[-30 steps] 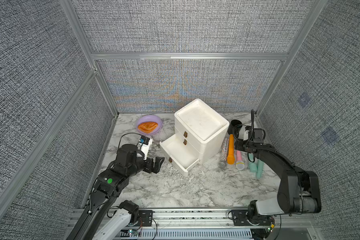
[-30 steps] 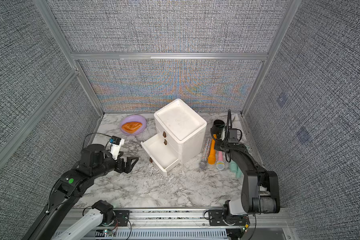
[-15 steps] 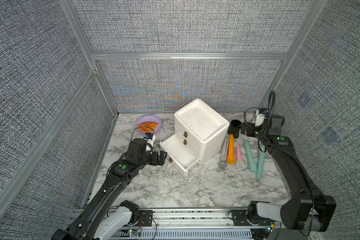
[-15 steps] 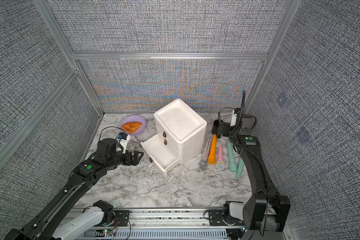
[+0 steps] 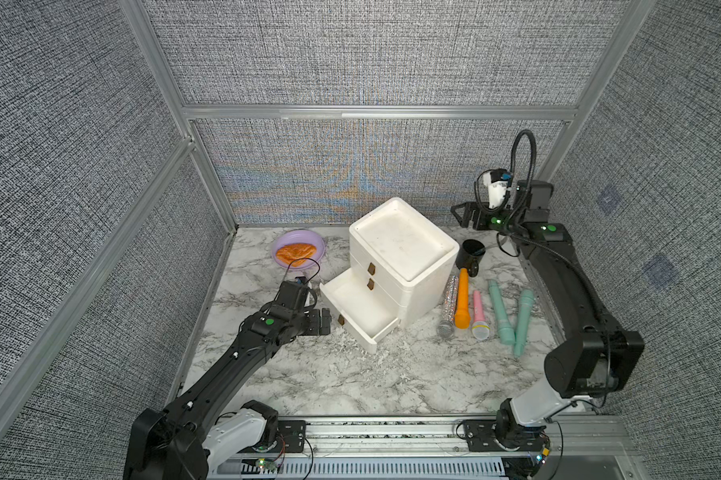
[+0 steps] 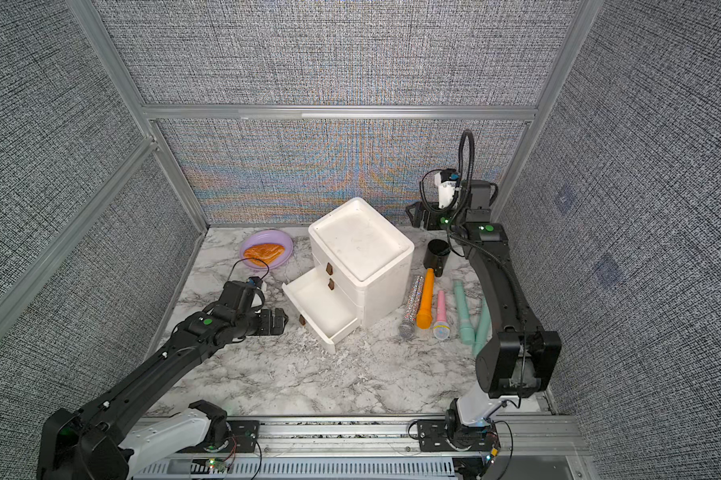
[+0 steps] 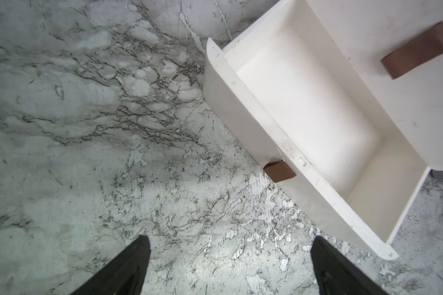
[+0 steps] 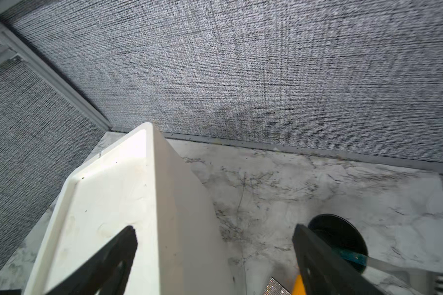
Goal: Take the microphone out of the drawer
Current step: Close the drawer of the storage box.
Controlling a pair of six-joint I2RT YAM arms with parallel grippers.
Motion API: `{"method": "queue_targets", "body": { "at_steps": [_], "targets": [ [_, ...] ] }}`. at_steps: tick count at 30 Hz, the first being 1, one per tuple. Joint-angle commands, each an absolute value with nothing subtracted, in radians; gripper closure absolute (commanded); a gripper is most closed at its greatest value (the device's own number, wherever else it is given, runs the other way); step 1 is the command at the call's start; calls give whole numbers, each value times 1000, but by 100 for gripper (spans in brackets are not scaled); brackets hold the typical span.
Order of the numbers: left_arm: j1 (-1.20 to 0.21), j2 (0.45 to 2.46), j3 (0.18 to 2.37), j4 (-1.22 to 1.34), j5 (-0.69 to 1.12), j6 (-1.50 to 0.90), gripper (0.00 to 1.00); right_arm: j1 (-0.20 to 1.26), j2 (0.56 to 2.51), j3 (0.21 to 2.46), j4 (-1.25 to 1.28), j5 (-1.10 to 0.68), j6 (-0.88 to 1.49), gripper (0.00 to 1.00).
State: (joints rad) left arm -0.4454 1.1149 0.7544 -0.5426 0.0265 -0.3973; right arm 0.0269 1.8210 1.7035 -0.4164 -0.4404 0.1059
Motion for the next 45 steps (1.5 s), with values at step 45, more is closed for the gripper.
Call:
{"method": "queue_targets", "body": {
  "at_steps": [45],
  "targets": [
    [-614, 1791, 1027, -77, 31, -479, 0, 211, 2118, 1816, -606, -590, -53, 2]
  ]
}}
